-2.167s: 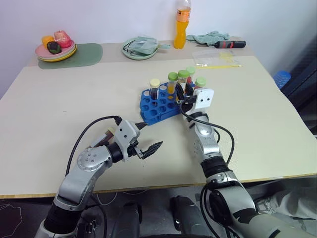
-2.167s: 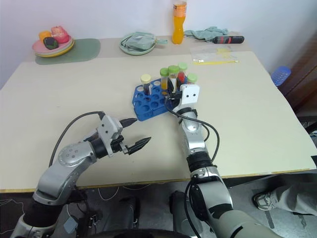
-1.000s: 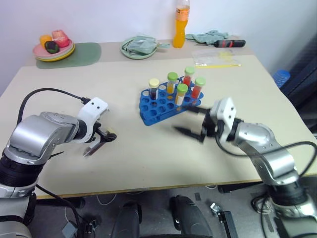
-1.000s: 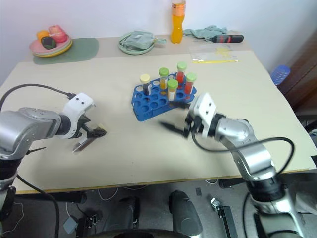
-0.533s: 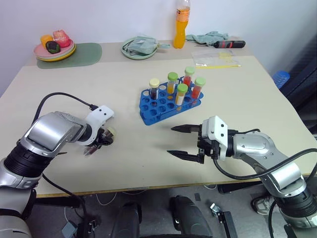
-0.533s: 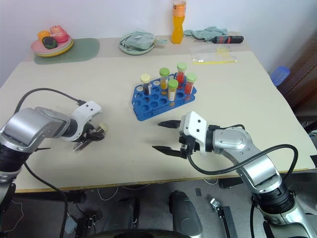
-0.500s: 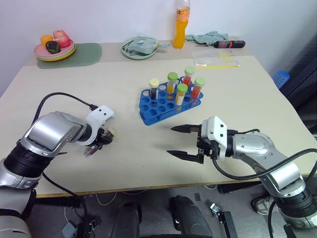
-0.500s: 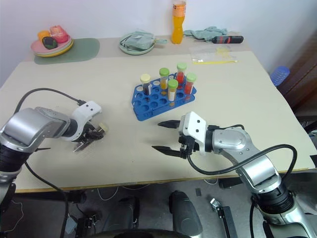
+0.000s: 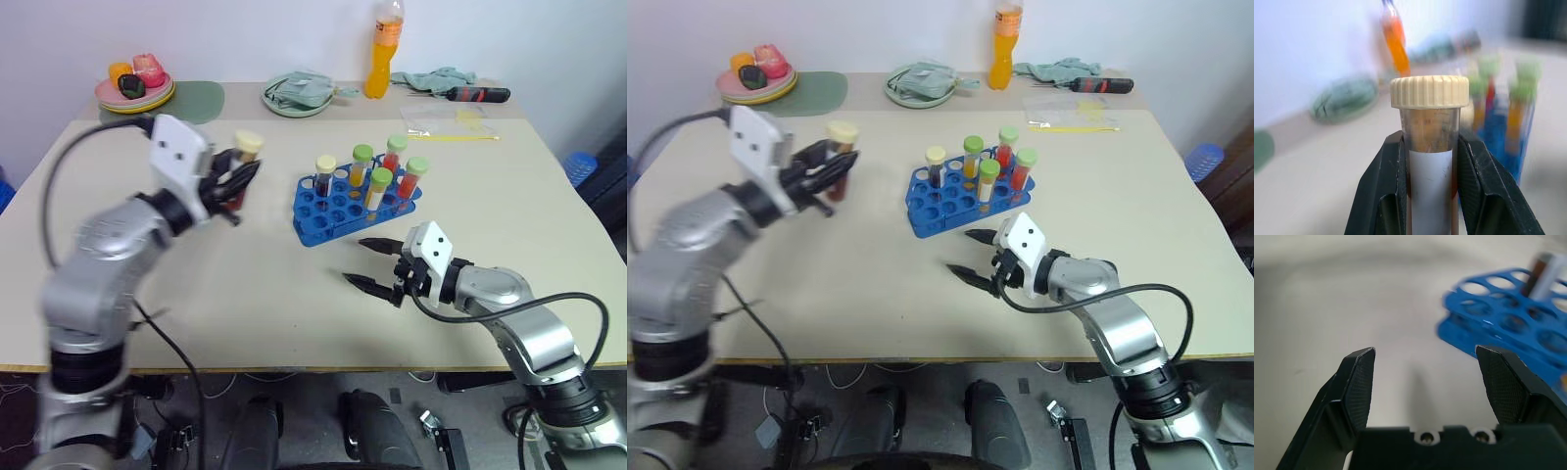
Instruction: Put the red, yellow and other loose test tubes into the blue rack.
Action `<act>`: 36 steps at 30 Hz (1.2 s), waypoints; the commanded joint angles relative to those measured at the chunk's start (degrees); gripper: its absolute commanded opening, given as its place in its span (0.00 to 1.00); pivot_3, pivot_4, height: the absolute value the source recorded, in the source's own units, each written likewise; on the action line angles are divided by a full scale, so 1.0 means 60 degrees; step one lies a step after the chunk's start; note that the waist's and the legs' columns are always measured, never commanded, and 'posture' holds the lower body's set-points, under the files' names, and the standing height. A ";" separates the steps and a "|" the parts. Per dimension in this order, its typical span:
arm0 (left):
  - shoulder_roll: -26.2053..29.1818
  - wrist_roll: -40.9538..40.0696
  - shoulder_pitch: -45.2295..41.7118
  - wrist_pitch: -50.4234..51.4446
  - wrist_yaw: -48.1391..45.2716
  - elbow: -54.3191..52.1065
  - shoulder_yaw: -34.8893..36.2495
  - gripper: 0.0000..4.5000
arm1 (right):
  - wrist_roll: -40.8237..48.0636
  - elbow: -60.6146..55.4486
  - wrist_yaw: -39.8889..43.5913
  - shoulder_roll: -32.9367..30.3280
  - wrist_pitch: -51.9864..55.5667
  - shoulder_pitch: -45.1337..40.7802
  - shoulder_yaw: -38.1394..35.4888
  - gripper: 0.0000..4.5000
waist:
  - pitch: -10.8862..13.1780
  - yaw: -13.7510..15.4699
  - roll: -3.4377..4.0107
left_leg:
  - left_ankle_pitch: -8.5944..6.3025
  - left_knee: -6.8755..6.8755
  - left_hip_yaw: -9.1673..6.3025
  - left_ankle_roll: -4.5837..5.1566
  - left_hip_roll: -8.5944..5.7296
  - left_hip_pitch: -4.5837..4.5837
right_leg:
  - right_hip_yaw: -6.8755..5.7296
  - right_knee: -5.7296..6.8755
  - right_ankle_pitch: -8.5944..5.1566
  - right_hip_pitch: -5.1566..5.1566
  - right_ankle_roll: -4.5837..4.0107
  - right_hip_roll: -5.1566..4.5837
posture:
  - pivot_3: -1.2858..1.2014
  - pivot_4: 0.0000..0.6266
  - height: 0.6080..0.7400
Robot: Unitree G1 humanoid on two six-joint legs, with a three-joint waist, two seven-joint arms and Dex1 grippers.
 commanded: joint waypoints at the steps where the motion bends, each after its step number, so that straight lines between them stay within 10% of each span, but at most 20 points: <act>1: -0.1165 0.2179 -0.0093 -0.2347 0.1842 0.1003 -0.1209 0.17 | -0.0294 0.0124 -0.0334 0.0139 -0.0416 0.0032 -0.0317 0.81 | -0.0001 -0.0052 0.0002 | 0.0000 0.0001 0.0002 0.0000 0.0000 -0.0001 | 0.0003 0.0000 0.0001 -0.0002 0.0001 0.0000 | 0.52 0.24 1.00; 13: -0.3716 0.3396 -0.0424 -0.7076 0.2929 0.5444 -0.1694 0.17 | -0.0477 0.0014 -0.0521 -0.0061 -0.0393 0.0355 -0.0725 0.81 | -0.0004 -0.0096 0.0009 | 0.0000 -0.0005 0.0002 0.0002 0.0004 0.0010 | 0.0006 0.0013 0.0002 -0.0006 -0.0001 0.0011 | 0.52 0.24 1.00; 36: -0.5028 0.2878 -0.0887 -0.7892 0.1904 0.7773 -0.1100 0.17 | -0.0767 -0.0253 -0.0712 0.0079 -0.0406 0.0394 -0.0604 0.81 | -0.0004 -0.0107 0.0009 | 0.0000 -0.0005 0.0000 0.0003 0.0001 0.0012 | 0.0005 0.0014 0.0001 -0.0004 -0.0001 0.0014 | 0.52 0.24 1.00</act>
